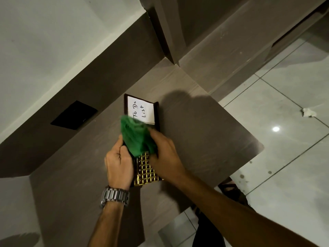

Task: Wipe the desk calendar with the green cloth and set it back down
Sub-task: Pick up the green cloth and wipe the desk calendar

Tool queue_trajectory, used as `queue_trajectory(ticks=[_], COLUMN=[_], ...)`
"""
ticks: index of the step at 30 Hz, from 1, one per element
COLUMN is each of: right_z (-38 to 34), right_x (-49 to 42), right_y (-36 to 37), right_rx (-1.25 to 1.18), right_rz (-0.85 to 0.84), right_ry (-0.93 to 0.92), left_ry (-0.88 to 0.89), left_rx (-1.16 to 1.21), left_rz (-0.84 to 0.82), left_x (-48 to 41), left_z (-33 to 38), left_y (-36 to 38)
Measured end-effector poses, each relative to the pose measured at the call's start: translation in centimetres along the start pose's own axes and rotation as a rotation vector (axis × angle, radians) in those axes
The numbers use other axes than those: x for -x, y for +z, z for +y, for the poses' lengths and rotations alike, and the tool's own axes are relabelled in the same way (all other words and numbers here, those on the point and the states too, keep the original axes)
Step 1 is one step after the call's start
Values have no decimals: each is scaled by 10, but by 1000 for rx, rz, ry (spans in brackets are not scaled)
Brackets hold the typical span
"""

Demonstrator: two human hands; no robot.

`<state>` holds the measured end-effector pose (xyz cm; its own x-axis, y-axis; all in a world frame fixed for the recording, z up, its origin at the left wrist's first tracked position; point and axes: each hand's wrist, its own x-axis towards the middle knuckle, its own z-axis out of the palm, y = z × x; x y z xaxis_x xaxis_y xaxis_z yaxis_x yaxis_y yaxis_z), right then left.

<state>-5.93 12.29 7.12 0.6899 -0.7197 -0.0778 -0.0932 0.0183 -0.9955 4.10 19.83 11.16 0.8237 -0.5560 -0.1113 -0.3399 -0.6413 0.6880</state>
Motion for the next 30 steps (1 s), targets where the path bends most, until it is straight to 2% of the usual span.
queue_trajectory(ticks=[3, 5, 9, 13, 16, 18, 22, 24, 27, 30], right_z=[5, 6, 1, 1, -12, -9, 10, 7, -2, 1], right_x=[-9, 2, -8, -14, -25, -28, -17, -7, 3, -4], right_y=[-4, -4, -8, -17, -11, -14, -35, -30, -22, -34], right_rx=[95, 145, 66, 153, -83, -128, 73, 235, 297, 311], right_rz=[39, -2, -45, 32, -69, -59, 47, -41, -209, -182], right_ry=[51, 87, -46, 93, 10, 17, 189, 103, -53, -18], left_ry=[-25, -40, -10, -20, 12, -8, -23, -32, -24, -19], left_rx=[8, 18, 4, 18, -3, -2, -10, -13, 2, 6], left_rz=[5, 10, -5, -9, -1, 5, -8, -8, 4, -6], left_x=[-2, -1, 0, 1, -2, -1, -1, 0, 2, 2], left_z=[-2, -1, -1, 0, -1, -1, -3, -1, 4, 0], left_y=[0, -1, 0, 0, 1, 1, 0, 2, 0, 2])
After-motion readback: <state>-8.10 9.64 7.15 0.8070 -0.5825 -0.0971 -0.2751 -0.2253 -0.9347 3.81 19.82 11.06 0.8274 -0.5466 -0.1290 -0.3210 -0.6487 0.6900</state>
